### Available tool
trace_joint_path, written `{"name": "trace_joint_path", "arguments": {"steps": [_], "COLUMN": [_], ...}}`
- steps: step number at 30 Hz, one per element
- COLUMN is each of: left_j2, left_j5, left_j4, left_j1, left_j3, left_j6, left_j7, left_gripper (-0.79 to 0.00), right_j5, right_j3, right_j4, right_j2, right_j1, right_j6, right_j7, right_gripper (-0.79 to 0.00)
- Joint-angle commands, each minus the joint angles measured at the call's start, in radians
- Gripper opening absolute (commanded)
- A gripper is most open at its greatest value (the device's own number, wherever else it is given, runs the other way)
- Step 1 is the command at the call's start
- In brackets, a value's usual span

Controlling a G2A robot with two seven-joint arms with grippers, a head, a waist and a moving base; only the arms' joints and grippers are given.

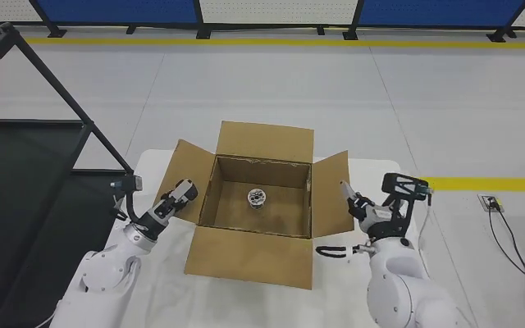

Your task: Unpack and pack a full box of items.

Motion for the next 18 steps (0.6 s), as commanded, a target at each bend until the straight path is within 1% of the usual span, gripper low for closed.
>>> {"name": "trace_joint_path", "arguments": {"steps": [1,4,6,8,12,16,18], "left_j2": [-0.001,-0.002,-0.002,-0.002,-0.002,-0.002,-0.002], "left_j5": [0.006,0.009,0.011,0.011,0.013,0.014,0.018], "left_j4": [0.003,0.006,0.008,0.008,0.009,0.011,0.012], "left_j1": [-0.008,-0.019,-0.024,-0.028,-0.034,-0.040,-0.042], "left_j3": [0.007,0.016,0.019,0.021,0.022,0.024,0.026], "left_j6": [0.004,0.009,0.011,0.014,0.017,0.021,0.022], "left_j7": [-0.004,-0.007,-0.007,-0.007,-0.009,-0.011,-0.012], "left_gripper": [0.000,0.000,0.000,0.000,0.000,0.000,0.000], "right_j5": [0.008,0.031,0.054,0.065,0.073,0.055,0.034], "right_j3": [0.043,0.107,0.150,0.197,0.267,0.308,0.316], "right_j4": [-0.011,-0.004,0.018,0.059,0.135,0.236,0.282], "right_j2": [0.001,0.003,0.005,0.009,0.019,0.029,0.033], "right_j1": [-0.020,-0.044,-0.055,-0.058,-0.049,-0.026,0.004], "right_j6": [0.030,0.052,0.050,0.044,-0.006,-0.045,-0.041], "right_j7": [0.000,0.013,0.039,0.104,0.195,0.307,0.346], "right_gripper": [0.000,0.000,0.000,0.000,0.000,0.000,0.000]}}
